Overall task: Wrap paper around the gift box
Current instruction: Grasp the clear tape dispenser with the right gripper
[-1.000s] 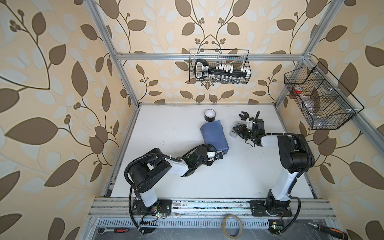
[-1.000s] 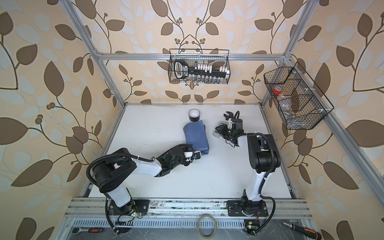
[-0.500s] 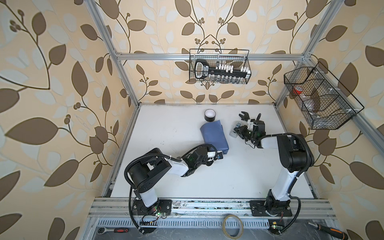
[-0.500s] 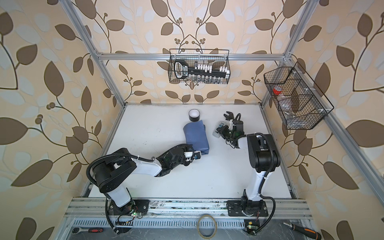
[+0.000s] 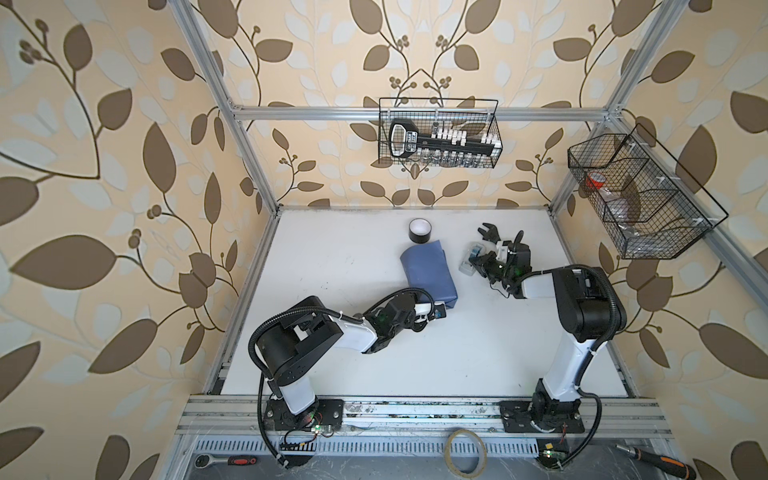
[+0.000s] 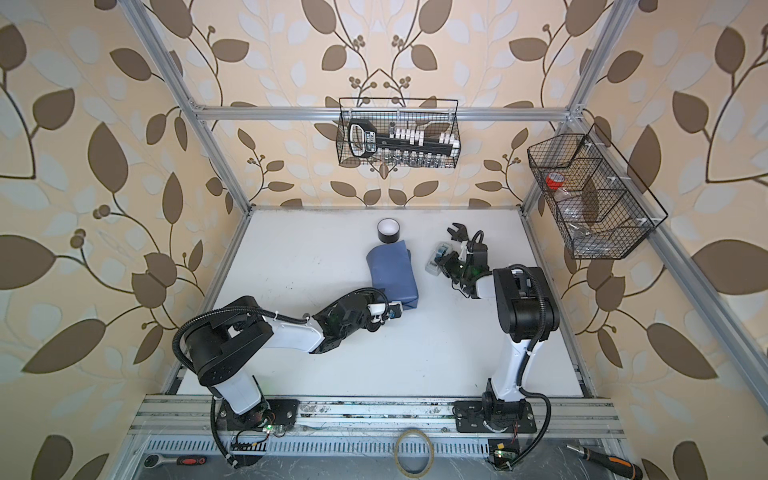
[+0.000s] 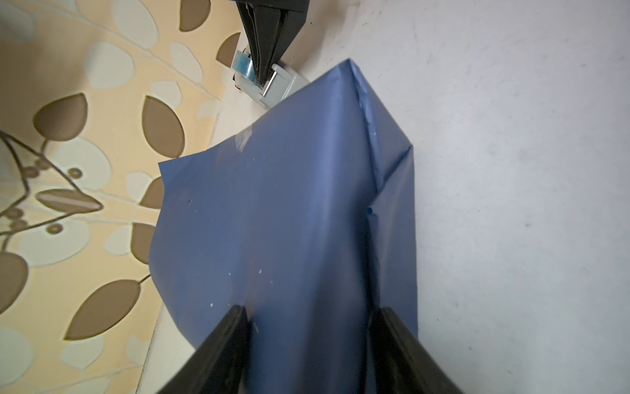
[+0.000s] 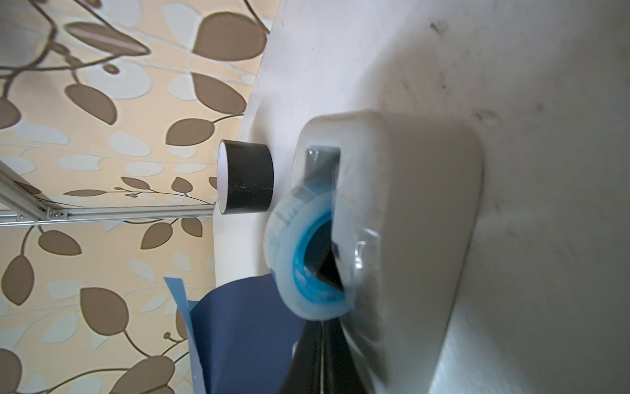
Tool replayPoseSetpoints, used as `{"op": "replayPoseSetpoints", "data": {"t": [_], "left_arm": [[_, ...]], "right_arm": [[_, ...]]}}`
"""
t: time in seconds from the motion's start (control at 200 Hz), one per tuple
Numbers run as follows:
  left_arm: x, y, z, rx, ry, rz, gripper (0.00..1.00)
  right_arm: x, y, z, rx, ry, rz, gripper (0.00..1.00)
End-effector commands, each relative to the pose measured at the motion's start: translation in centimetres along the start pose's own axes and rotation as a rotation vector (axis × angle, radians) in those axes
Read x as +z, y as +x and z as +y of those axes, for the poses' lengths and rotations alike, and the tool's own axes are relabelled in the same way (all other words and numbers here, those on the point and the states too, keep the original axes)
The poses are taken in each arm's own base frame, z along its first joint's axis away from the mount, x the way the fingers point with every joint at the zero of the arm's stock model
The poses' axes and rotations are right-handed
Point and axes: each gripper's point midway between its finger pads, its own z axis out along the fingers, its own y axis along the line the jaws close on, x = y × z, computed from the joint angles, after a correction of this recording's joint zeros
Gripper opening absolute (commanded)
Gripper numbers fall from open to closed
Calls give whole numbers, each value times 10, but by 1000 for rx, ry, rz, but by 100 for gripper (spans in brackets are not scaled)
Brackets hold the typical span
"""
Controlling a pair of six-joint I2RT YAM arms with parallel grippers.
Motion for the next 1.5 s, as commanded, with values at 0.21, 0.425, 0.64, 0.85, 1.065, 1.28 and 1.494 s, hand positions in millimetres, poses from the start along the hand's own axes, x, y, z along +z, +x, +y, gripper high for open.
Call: {"op": "replayPoseSetpoints", "data": {"t": [0.21, 0.425, 0.64, 0.85, 1.065, 1.28, 1.494], "left_arm": [[-2, 52, -39, 76, 136, 187, 60], [-3, 52, -38, 76, 134, 189, 60], [-3, 52, -38, 76, 133, 188, 60], [-2, 52, -38, 74, 134, 189, 60], [-2, 52, -38, 73, 134, 190, 60], [-2, 52, -38, 74, 132, 191, 60], [-2, 52, -37, 73, 131, 190, 60]], "right_arm": [[0, 25, 1, 72, -35, 95, 0], [-7, 19, 20, 86, -94, 79, 0], [-14, 17, 34, 91, -136, 72, 0], [-20, 19, 39, 87, -153, 71, 0], [-23, 26, 42, 77, -160, 84, 0], [-24, 30, 42, 75, -166, 90, 0], [-26, 32, 47, 68, -174, 92, 0]]}}
